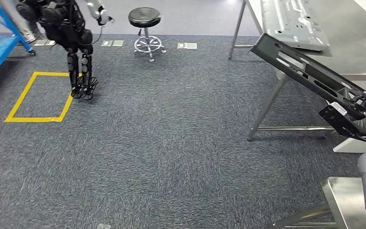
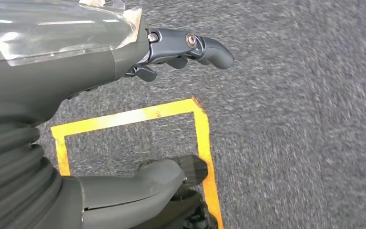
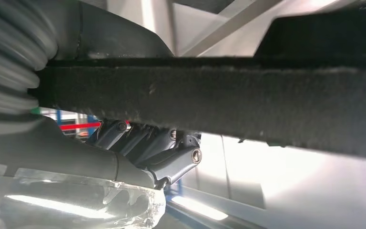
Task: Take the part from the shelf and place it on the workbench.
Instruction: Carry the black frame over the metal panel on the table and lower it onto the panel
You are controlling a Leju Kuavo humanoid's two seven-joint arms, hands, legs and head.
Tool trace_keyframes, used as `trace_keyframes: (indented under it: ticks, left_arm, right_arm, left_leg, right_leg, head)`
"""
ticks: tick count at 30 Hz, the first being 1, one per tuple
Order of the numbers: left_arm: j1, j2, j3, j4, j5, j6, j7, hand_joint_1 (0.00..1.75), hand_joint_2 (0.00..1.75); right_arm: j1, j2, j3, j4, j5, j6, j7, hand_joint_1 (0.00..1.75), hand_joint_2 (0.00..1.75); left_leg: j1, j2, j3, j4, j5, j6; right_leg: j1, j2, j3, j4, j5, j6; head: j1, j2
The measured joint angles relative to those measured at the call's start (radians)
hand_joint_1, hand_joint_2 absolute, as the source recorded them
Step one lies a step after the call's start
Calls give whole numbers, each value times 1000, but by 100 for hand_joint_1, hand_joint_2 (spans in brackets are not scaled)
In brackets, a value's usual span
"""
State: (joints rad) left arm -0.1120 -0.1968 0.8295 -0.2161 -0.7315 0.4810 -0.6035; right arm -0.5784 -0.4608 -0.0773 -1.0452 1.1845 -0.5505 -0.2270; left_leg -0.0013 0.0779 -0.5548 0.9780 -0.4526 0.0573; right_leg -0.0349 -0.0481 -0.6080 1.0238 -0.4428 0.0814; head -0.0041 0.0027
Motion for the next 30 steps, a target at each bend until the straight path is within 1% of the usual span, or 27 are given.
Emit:
trace_keyframes:
  ticks: [1,2,3,4,5,6,8,9,10,11,12,13,15,16,17,19,20,21,22,23,24,25,26,27,28,29,30]
  left_arm:
    - [-1,1,0,0,-1,0,-1,0,175]
    - [-2,1,0,0,-1,0,-1,0,175]
    - [-3,1,0,0,-1,1,-2,0,175]
    - [-4,0,0,0,-1,0,-2,0,175]
    - [-6,0,0,0,-1,0,-2,0,175]
    - [-7,0,0,0,-1,0,-3,0,175]
    - [-7,0,0,0,-1,0,-4,0,175]
    - [-6,0,0,0,-1,0,-4,0,175]
    - [-4,0,0,0,-1,0,-4,0,175]
    - [-4,0,0,0,-2,0,-3,0,175]
    - [-3,0,0,0,-2,0,-3,0,175]
    - [-3,0,0,0,-3,0,-2,0,175]
    - [-3,2,0,0,-4,0,-2,0,175]
    - [-3,3,0,0,-5,0,-2,0,175]
    - [-4,4,0,0,-5,0,-2,0,175]
    - [-6,6,0,0,-7,0,-1,0,175]
    - [-8,6,0,0,-9,0,-1,0,175]
    - [-9,6,0,0,-11,-1,-1,0,175]
    - [-10,6,0,0,-12,-3,-1,0,175]
    - [-10,6,0,0,-13,-5,-1,0,175]
    - [-9,7,0,0,-14,-7,-1,0,175]
    - [-9,7,0,0,-15,-9,-1,0,175]
    - [-9,7,0,0,-15,-10,-1,0,175]
    - [-9,7,0,0,-16,-10,0,0,175]
    - [-9,7,0,0,-18,-11,1,0,175]
    - [-9,7,0,0,-19,-12,2,0,175]
    - [-9,9,0,0,-21,-13,3,0,175]
  right_arm:
    - [0,0,-1,-2,0,2,0,175,175]
    - [0,0,-2,-4,-1,3,1,175,175]
    - [0,-2,-3,-6,-1,5,2,175,175]
    - [0,-4,-4,-7,-1,6,2,175,175]
    - [1,-6,-6,-10,-1,6,2,175,175]
    - [2,-8,-7,-11,-1,7,2,175,175]
    - [4,-9,-8,-15,-2,7,3,175,175]
    - [7,-8,-8,-16,-2,6,4,175,175]
    - [12,-8,-10,-16,-3,6,4,175,175]
    - [17,-7,-12,-17,-4,5,4,175,175]
    - [24,-8,-16,-18,-4,4,4,175,175]
    - [31,-8,-20,-19,-5,4,4,175,175]
    - [40,-9,-28,-24,-6,2,4,175,175]
    - [42,-9,-30,-26,-7,2,4,175,175]
    - [45,-9,-31,-27,-8,1,5,175,175]
    - [59,-13,-38,-32,-10,-1,5,175,175]
    - [70,-18,-44,-37,-13,-4,4,175,175]
    - [80,-24,-52,-42,-16,-7,4,175,175]
    - [90,-29,-60,-48,-19,-13,4,175,175]
    - [101,-30,-68,-54,-22,-19,4,175,175]
    - [114,-30,-75,-62,-25,-24,4,175,175]
    - [132,-28,-82,-71,-27,-28,4,175,175]
    - [151,-26,-89,-81,-29,-29,4,175,175]
    - [171,-25,-97,-92,-29,-30,4,175,175]
    - [190,-24,-104,-102,-29,-30,4,175,175]
    - [205,-23,-111,-112,-29,-30,4,175,175]
    - [218,-20,-117,-122,-29,-30,4,175,175]
  left_leg:
    - [-2,9,0,5,-5,-7]
    - [-5,20,2,8,-10,-13]
    - [-5,30,3,11,-14,-18]
    - [-4,36,3,13,-18,-23]
    - [0,25,1,23,-28,-28]
    - [3,4,-8,47,-46,-33]
    - [9,-55,-55,154,-112,-38]
    - [10,-69,-89,224,-145,-37]
    - [10,-76,-120,283,-167,-36]
    - [10,-79,-138,312,-169,-32]
    - [9,-82,-138,303,-150,-26]
    - [7,-89,-117,252,-113,-19]
    - [3,-132,-52,111,-39,-1]
    - [-1,-148,-28,61,-19,5]
    - [-4,-156,-16,37,-13,10]
    - [-10,-133,-8,22,-10,18]
    - [-9,-122,-1,8,-2,22]
    - [-8,-109,6,-9,8,26]
    - [-7,-97,12,-24,17,30]
    - [-6,-84,16,-33,22,31]
    - [-6,-73,16,-36,23,32]
    - [-6,-60,15,-36,23,31]
    - [-6,-49,14,-35,21,30]
    - [-6,-37,14,-34,19,26]
    - [-4,-25,14,-31,16,22]
    - [-2,-14,13,-26,12,16]
    - [-2,-2,13,-20,5,7]
  right_leg:
    - [3,-12,20,-35,10,-5]
    - [9,-14,25,-45,12,-14]
    - [14,-2,21,-43,14,-24]
    - [11,9,19,-40,15,-34]
    - [8,21,17,-40,16,-42]
    - [5,32,17,-40,18,-50]
    - [4,53,16,-41,22,-64]
    - [8,63,15,-40,23,-69]
    - [13,76,14,-40,23,-71]
    - [17,89,14,-40,24,-72]
    - [21,102,15,-40,24,-72]
    - [24,114,17,-40,24,-72]
    - [25,139,19,-40,24,-71]
    - [25,150,18,-40,25,-69]
    - [23,161,16,-41,27,-66]
    - [23,184,12,-50,34,-55]
    - [24,176,9,-51,35,-50]
    - [26,154,0,-38,27,-48]
    - [27,124,-19,-3,10,-50]
    - [24,91,-47,53,-16,-53]
    - [21,71,-80,120,-44,-53]
    - [16,65,-110,181,-65,-50]
    - [11,61,-127,217,-75,-43]
    - [4,57,-124,214,-69,-32]
    - [-2,48,-99,171,-50,-17]
    - [-8,32,-59,99,-24,-2]
    - [-10,9,-17,30,-3,8]
  head:
    - [0,0]
    - [-2,0]
    - [-2,0]
    - [-4,0]
    - [-7,0]
    - [-8,0]
    - [-14,0]
    - [-15,0]
    - [-16,0]
    - [-16,0]
    - [-16,0]
    - [-16,0]
    - [-15,0]
    - [-16,0]
    - [-16,0]
    - [-17,0]
    - [-17,0]
    - [-15,0]
    - [-11,0]
    - [-6,0]
    - [-3,0]
    - [-1,0]
    - [0,0]
    - [0,0]
    - [0,0]
    - [1,0]
    - [1,0]
